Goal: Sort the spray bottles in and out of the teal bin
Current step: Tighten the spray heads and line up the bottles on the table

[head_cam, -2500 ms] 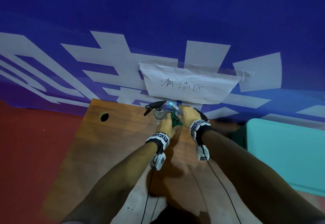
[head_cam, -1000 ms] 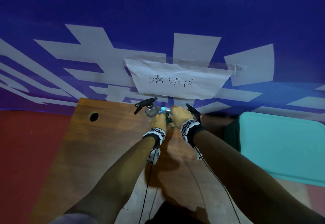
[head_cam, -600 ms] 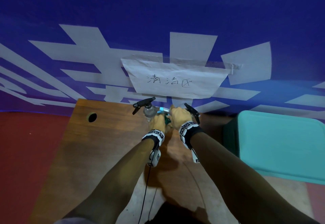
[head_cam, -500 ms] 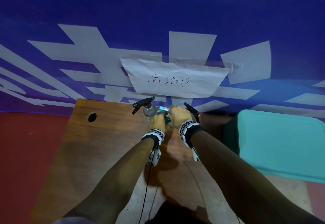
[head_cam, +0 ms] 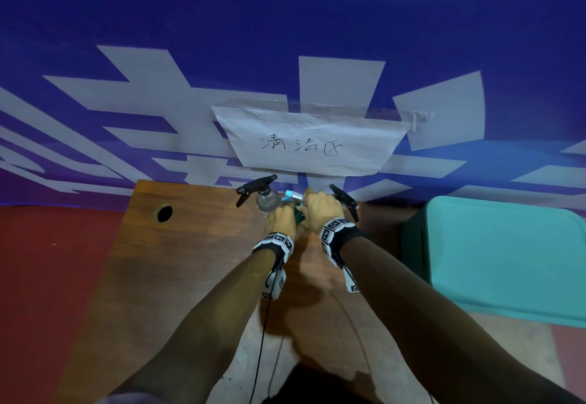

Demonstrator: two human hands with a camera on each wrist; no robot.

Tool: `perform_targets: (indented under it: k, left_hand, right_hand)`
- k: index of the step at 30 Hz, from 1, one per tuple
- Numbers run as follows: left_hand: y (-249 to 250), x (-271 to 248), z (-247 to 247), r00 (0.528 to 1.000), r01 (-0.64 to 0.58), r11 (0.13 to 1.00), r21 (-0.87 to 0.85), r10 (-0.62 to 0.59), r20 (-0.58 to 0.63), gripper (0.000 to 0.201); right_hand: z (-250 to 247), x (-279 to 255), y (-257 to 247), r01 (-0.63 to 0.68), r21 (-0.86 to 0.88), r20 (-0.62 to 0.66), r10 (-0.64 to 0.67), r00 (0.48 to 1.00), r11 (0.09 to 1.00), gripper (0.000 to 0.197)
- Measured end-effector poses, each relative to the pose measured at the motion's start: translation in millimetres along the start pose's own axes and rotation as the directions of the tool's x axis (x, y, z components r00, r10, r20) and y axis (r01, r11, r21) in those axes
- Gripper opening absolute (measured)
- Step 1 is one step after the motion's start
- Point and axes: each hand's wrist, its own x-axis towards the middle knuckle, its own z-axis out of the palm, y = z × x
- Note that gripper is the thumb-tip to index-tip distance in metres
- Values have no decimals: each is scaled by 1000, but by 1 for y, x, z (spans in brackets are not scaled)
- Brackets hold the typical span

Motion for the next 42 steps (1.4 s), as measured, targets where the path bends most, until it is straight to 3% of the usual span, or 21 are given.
perform_targets:
  k: [4,17,26,32,37,42]
  left_hand:
    - [0,3,3,1000,7,1000,-10,-7,7,23]
    - [-7,12,10,1000,-29,1000,7,29,3,38]
    - [-8,12,11,999,-40,999,-1,40,-25,38]
    - [-8,13,9,1000,-24,999,-29,24,-2,31]
    - [-6,8,13,1000,-7,1000,-16,7,-4,59]
    - [-4,0,20,999,44,981,-187,-45,2,92]
  right_hand:
    - [1,0,0,-12,33,-10,12,1000,999,39]
    - [9,3,-5,-84,123,-15,86,996,989,33]
    - [10,4,0,-41,117,7,41,999,992,32]
    - [-2,2,7,-12,189,86,-4,996,982,33]
    - [-8,-18,25,-2,126,24,-1,1000,992,32]
    - [-16,-47,42,11,170,-106,7,994,985,19]
